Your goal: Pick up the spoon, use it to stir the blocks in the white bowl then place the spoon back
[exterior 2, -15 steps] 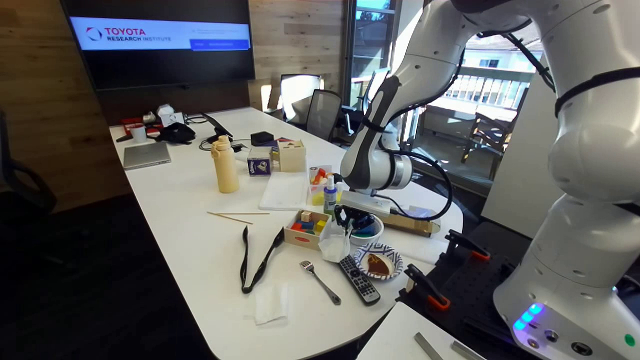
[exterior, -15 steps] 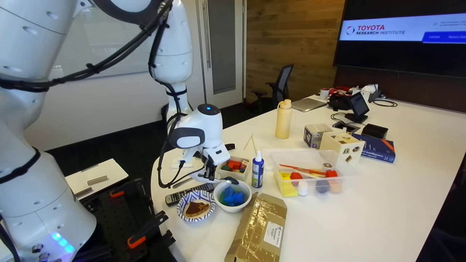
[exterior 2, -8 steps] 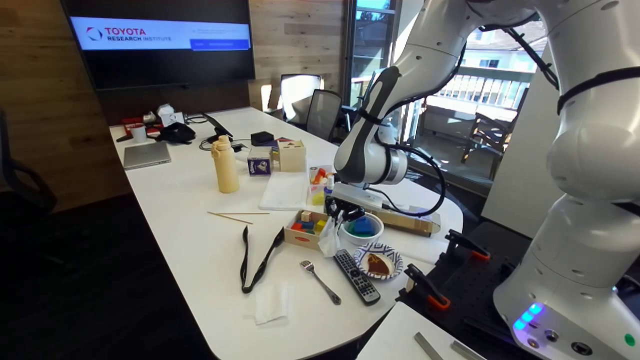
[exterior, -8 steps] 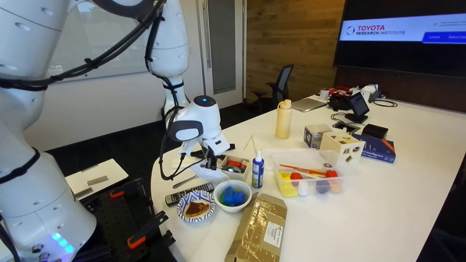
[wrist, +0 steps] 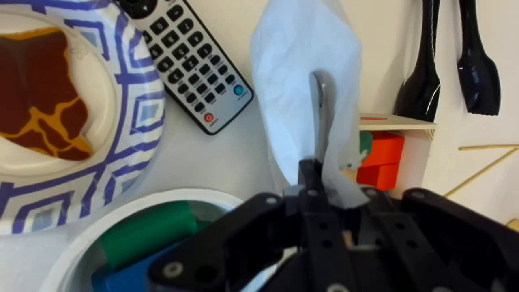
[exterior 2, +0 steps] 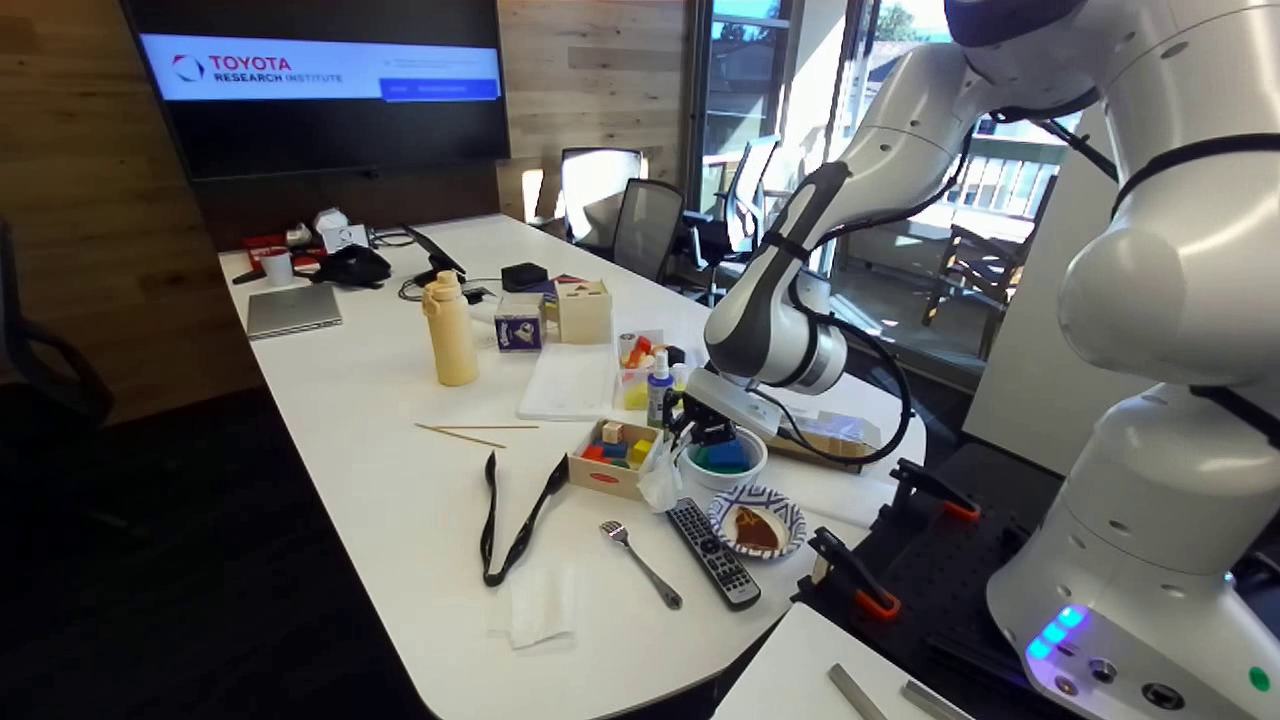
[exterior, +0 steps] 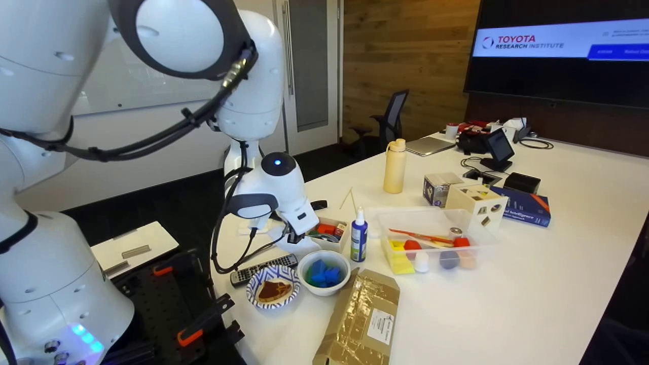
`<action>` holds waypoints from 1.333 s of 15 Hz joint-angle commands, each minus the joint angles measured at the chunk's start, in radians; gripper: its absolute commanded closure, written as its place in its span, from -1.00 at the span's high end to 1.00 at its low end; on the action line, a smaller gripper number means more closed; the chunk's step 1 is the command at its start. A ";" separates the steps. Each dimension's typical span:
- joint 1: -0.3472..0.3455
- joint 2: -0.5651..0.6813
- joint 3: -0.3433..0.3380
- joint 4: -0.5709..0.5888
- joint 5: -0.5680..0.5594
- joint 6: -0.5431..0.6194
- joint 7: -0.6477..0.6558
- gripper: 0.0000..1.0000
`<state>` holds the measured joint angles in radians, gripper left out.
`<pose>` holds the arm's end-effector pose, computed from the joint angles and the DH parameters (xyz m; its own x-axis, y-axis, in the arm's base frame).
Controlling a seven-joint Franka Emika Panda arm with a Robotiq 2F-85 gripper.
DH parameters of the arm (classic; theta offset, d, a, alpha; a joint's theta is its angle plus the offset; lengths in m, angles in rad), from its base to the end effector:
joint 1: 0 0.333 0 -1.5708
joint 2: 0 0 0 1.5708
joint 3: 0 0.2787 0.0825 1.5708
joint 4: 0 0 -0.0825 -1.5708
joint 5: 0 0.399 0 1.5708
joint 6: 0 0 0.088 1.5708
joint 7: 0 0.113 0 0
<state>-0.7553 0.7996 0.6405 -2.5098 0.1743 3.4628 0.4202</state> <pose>0.4303 0.0042 0.0289 0.6032 -0.7974 -0.0175 -0.7190 -0.5342 -0.4445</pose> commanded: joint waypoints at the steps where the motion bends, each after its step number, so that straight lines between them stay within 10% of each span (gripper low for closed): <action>1: -0.127 0.057 0.029 0.006 -0.100 -0.002 0.008 -0.97; 11: -0.203 0.126 0.018 -0.035 -0.131 -0.003 0.004 -0.97; 20: 0.001 -0.115 -0.082 -0.105 0.080 -0.150 0.072 -0.97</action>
<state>-0.8887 0.8567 0.6168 -2.5769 0.1565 3.4133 0.4218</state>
